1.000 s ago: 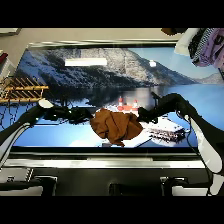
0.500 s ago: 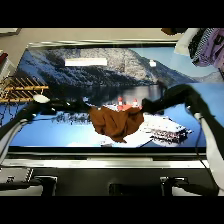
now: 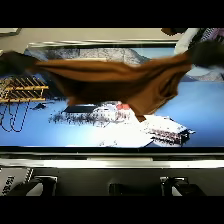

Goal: Fold the clothes and pants, and hang the long-sleeved shirts on hangers.

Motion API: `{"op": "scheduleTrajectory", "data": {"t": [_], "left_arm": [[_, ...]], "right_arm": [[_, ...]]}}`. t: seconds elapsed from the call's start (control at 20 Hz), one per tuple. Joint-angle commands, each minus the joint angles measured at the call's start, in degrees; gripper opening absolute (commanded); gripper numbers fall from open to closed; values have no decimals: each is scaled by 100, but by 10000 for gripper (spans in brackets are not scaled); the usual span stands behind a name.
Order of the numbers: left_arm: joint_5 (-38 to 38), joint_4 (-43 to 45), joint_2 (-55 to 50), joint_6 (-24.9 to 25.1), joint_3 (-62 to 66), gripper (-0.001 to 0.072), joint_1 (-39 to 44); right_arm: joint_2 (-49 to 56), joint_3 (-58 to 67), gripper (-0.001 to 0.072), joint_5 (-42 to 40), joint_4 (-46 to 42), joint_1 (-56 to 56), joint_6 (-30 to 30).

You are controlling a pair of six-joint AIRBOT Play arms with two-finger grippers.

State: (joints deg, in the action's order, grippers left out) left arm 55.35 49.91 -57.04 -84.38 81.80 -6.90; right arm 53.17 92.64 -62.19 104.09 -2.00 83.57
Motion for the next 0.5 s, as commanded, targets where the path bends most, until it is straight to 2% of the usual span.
{"op": "scheduleTrajectory", "data": {"t": [0.0, 0.25, 0.45], "left_arm": [[-37, 1847, 1113, -1410, 415, 10, -136], [-31, 1941, 1939, -1679, 415, 10, -136], [-28, 1963, 1714, -1676, 393, 10, -133]], "right_arm": [[-1056, 240, 28, 634, -675, 2, -382], [-1698, 247, 28, 916, -518, 2, -817], [-1368, 245, 28, 1106, -273, 2, -1034]]}}
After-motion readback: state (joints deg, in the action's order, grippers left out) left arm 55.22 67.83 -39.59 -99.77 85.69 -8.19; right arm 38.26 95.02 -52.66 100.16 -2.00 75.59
